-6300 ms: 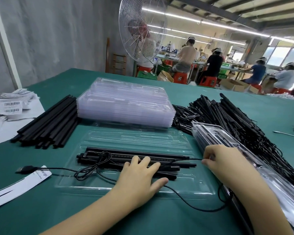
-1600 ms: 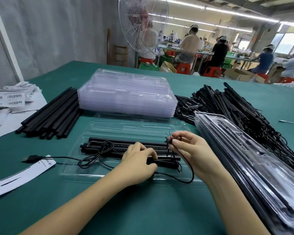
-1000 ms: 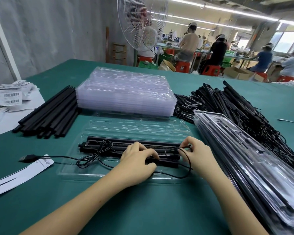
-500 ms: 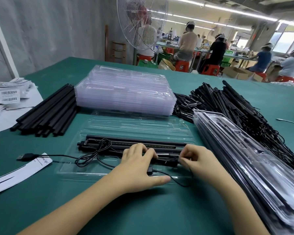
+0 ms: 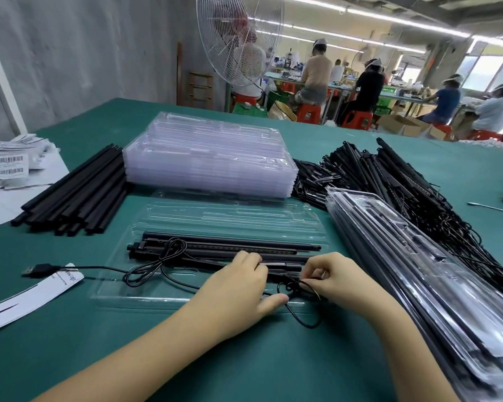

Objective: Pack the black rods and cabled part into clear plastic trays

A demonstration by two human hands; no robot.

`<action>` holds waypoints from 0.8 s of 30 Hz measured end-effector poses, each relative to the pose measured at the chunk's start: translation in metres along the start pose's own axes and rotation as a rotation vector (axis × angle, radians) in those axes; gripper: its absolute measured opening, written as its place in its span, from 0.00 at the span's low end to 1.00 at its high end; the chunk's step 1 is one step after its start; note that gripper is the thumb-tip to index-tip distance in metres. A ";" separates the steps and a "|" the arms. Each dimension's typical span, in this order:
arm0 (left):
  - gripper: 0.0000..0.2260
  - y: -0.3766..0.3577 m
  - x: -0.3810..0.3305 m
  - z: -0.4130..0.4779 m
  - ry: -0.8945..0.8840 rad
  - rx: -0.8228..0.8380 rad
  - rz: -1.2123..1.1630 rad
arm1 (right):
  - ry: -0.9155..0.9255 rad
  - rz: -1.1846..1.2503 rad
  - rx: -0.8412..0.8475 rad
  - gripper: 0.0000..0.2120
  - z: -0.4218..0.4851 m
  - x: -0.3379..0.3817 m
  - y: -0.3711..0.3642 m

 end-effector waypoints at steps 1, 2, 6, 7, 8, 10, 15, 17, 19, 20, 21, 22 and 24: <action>0.27 0.000 -0.002 0.000 -0.012 -0.005 0.012 | -0.007 -0.008 0.004 0.10 0.001 0.000 0.000; 0.27 -0.001 -0.003 -0.001 -0.026 -0.015 0.024 | -0.016 -0.018 0.013 0.09 0.002 0.000 -0.001; 0.30 -0.005 -0.006 -0.004 -0.102 0.012 0.036 | -0.049 -0.078 0.021 0.10 0.003 0.000 -0.004; 0.30 -0.004 -0.008 -0.005 -0.137 0.027 0.045 | -0.061 -0.097 0.022 0.11 0.004 0.000 -0.003; 0.30 -0.004 -0.010 -0.007 -0.164 0.043 0.053 | -0.071 -0.121 0.023 0.11 0.005 0.000 -0.003; 0.29 -0.004 -0.014 -0.008 -0.195 0.068 0.089 | -0.079 -0.174 0.019 0.12 0.007 0.001 -0.001; 0.26 -0.003 -0.019 -0.012 -0.204 0.003 0.238 | -0.080 -0.139 -0.011 0.14 0.000 -0.003 -0.003; 0.25 0.001 -0.022 -0.013 -0.222 -0.055 0.245 | -0.055 -0.115 -0.030 0.10 -0.006 -0.003 -0.002; 0.23 -0.001 -0.022 -0.012 -0.222 -0.038 0.195 | -0.015 -0.152 -0.036 0.04 -0.014 -0.004 0.001; 0.23 -0.003 -0.020 -0.011 -0.207 0.005 0.166 | 0.008 -0.159 -0.032 0.05 -0.018 -0.005 0.001; 0.24 -0.006 -0.017 -0.010 -0.202 0.018 0.155 | 0.023 -0.134 -0.013 0.09 -0.023 -0.007 0.001; 0.24 -0.007 -0.015 -0.009 -0.195 -0.002 0.153 | 0.013 -0.059 0.018 0.15 -0.030 -0.009 0.001; 0.23 -0.007 -0.016 -0.007 -0.193 -0.012 0.156 | -0.020 0.180 0.119 0.31 -0.043 -0.009 -0.002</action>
Point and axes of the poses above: each hand's wrist, its own z-axis towards the middle knuckle, its own y-axis out of the back of the hand, x = y × z, the point moved 6 cm from there along z, towards the middle knuckle, and after that the axes turned 4 degrees about y, right-handed, at the moved point
